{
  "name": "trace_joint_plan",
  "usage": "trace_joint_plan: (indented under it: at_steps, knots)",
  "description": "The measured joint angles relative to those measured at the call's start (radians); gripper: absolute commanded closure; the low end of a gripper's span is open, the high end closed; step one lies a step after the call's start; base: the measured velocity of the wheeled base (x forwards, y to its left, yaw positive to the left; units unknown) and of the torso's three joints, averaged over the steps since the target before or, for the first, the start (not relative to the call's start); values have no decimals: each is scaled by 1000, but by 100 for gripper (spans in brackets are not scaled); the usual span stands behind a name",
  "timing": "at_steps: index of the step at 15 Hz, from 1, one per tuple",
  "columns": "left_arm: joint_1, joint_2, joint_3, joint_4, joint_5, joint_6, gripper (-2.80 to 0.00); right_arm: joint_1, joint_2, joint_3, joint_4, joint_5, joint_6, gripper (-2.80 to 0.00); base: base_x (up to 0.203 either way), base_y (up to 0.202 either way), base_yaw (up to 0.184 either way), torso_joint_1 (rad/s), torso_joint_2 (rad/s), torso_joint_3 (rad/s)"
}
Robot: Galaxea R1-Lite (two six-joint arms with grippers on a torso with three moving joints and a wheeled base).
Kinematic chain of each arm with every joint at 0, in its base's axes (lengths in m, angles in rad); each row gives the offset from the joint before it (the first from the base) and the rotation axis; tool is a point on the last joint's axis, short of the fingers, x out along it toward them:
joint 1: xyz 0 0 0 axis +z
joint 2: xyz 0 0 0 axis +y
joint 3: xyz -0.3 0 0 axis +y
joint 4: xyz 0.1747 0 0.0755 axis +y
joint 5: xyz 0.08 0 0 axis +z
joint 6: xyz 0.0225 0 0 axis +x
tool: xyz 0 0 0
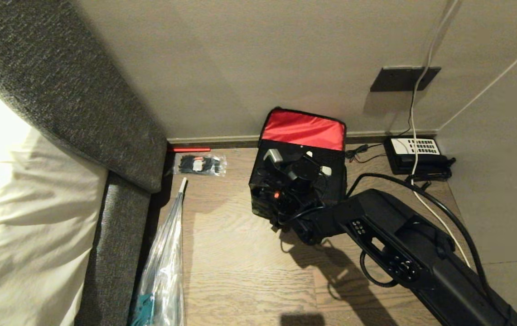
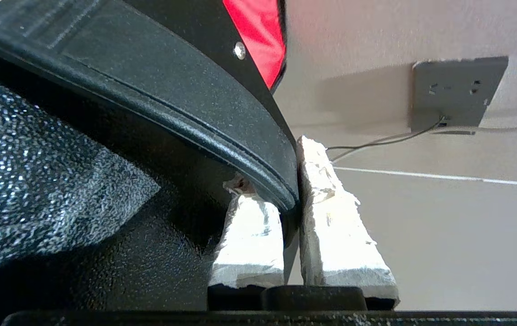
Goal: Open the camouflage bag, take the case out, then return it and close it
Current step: Lift the black box
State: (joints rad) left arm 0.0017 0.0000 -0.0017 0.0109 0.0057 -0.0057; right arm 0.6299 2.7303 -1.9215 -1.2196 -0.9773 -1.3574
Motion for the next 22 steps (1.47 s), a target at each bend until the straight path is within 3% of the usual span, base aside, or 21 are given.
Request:
trace_joint_plan:
  at_steps: [2, 10, 22]
  knots:
    - [0, 0, 0, 0, 0, 0, 0, 11, -16, 0, 56, -5, 56, 0, 0, 0, 0, 0, 0, 0]
    - [0, 0, 0, 0, 0, 0, 0, 16, -127, 6, 170, -10, 111, 0, 0, 0, 0, 0, 0, 0]
    - [-1, 0, 0, 0, 0, 0, 0, 34, -227, 79, 240, -25, 118, 0, 0, 0, 0, 0, 0, 0]
